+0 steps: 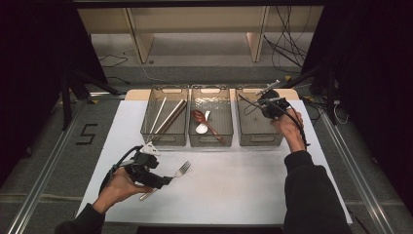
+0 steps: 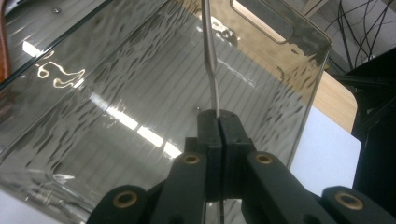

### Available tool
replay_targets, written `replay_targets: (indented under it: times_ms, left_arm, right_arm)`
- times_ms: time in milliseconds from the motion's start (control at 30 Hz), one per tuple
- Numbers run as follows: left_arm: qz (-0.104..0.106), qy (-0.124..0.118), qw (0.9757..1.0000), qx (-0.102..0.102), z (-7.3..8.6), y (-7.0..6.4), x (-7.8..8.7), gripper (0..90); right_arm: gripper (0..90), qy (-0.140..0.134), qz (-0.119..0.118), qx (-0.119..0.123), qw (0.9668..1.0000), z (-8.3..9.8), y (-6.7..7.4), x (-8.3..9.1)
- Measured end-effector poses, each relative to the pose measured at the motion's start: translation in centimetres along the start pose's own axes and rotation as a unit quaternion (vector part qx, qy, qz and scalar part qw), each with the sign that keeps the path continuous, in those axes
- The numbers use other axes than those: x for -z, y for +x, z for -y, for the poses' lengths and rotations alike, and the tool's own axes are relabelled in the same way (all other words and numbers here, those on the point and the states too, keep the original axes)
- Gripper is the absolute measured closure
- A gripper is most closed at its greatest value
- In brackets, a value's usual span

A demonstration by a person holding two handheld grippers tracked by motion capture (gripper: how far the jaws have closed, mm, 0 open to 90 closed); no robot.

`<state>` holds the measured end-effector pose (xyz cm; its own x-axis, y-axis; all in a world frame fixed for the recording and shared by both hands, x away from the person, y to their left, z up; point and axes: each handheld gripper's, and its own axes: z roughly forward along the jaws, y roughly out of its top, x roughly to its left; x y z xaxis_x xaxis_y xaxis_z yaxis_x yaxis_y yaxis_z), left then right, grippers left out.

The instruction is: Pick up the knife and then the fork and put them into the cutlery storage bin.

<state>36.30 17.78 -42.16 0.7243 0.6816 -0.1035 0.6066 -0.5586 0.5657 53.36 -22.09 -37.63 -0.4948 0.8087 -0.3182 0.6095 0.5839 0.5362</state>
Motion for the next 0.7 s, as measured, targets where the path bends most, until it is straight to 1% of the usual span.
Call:
replay_targets:
  times_ms: [67, 100, 133, 167, 200, 267, 333, 400, 433, 500, 600, 633, 700]
  left_arm:
    - [0.000, 0.001, 1.0000, 0.000, 0.0, 0.0, 0.0, 21.1]
    - [0.000, 0.002, 1.0000, -0.001, 0.0, 0.0, -0.1, 21.1]
    - [-0.001, 0.002, 1.0000, -0.001, 0.0, 0.0, -0.1, 21.1]
    - [-0.001, 0.005, 1.0000, -0.003, 0.1, 0.0, -0.1, 21.1]
    - [-0.001, 0.005, 1.0000, -0.002, 0.1, 0.0, -0.1, 21.1]
    - [0.000, 0.006, 1.0000, -0.003, 0.2, 0.0, -0.2, 21.1]
    - [-0.003, 0.009, 0.9999, -0.003, 0.2, 0.0, -0.2, 21.1]
    - [-0.005, 0.010, 0.9999, -0.001, 0.3, 0.0, -0.2, 21.1]
    - [-0.005, 0.012, 0.9999, -0.002, 0.3, 0.1, -0.2, 21.1]
    - [-0.004, 0.012, 0.9999, -0.002, 0.3, 0.1, -0.2, 21.1]
    - [-0.004, 0.016, 0.9999, -0.001, 0.3, 0.1, -0.3, 20.8]
    - [-0.004, 0.015, 0.9999, 0.002, 0.3, 0.1, -0.4, 20.8]
    - [-0.006, 0.017, 0.9998, 0.002, 0.3, 0.2, -0.4, 20.6]
  right_arm:
    - [88.7, -0.003, 0.004, -0.002, 1.0000, -0.1, 0.2, -0.5]
    - [87.5, -0.007, 0.002, -0.009, 0.9999, -0.3, 0.2, -0.7]
    - [81.9, -0.014, 0.003, -0.017, 0.9998, -0.4, 0.2, -0.8]
    - [79.2, -0.021, 0.002, -0.021, 0.9996, -0.6, 0.2, -0.7]
    - [76.8, -0.026, -0.004, -0.021, 0.9994, -0.7, 0.2, -0.5]
    - [70.5, -0.030, -0.007, -0.012, 0.9995, -0.9, 0.2, 0.0]
    - [66.7, -0.040, -0.016, -0.017, 0.9989, -0.8, 0.2, 0.8]
    - [61.7, -0.043, -0.019, -0.012, 0.9988, -0.5, 0.3, 1.4]
    - [58.9, -0.046, -0.022, -0.013, 0.9986, -0.3, 0.4, 1.7]
    - [52.6, -0.056, -0.039, -0.024, 0.9974, 0.1, 0.6, 2.4]
    - [44.0, -0.071, -0.060, -0.033, 0.9951, 0.9, 0.9, 3.5]
    - [41.6, -0.075, -0.069, -0.037, 0.9941, 1.2, 1.1, 3.9]
    - [38.4, -0.089, -0.085, -0.044, 0.9915, 1.8, 1.5, 4.7]
